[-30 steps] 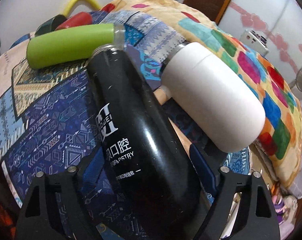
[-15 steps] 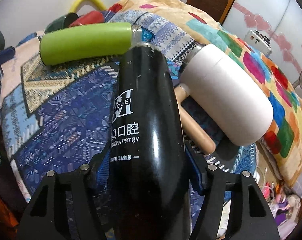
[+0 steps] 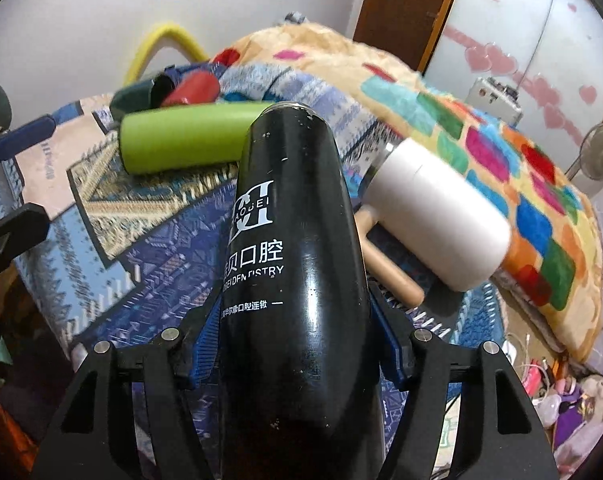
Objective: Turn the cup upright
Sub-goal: 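Lift the black bottle with the right tool and swing it toward the left tool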
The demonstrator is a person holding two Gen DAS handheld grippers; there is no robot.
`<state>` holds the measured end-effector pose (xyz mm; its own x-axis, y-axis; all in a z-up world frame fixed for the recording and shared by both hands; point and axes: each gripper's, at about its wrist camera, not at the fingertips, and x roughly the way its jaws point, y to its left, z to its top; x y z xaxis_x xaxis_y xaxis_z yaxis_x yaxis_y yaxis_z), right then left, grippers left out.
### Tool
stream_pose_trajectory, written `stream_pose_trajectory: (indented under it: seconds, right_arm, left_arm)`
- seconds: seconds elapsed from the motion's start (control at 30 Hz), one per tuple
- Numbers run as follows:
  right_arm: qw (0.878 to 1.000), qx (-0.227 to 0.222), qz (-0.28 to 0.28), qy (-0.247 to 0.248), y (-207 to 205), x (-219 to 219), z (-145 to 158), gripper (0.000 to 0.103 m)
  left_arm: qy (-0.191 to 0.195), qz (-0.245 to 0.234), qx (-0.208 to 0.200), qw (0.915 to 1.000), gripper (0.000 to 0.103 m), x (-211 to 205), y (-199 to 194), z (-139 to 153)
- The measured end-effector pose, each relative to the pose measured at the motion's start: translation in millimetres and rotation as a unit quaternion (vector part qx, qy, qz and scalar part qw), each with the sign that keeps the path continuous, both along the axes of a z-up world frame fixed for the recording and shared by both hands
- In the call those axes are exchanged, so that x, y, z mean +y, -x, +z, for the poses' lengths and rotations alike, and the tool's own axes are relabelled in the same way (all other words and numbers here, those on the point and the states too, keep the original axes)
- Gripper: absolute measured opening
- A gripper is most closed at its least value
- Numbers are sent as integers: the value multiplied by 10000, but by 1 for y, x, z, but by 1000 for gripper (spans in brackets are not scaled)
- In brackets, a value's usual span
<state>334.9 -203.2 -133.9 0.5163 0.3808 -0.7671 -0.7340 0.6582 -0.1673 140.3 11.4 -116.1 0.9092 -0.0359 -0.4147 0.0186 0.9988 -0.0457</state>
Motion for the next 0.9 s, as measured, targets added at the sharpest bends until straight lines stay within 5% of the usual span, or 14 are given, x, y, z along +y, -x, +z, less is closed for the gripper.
stream_pose_trajectory:
  seconds: [0.37,0.9]
  right_arm:
    - [9984,-371,34,-421,41,13,19,62]
    - [9991,327,244,79,62,47,-37,62]
  left_arm:
    - [73,33,-189,9998,103,10,25,18]
    - [112,140,-14,9998,103,27,38,3]
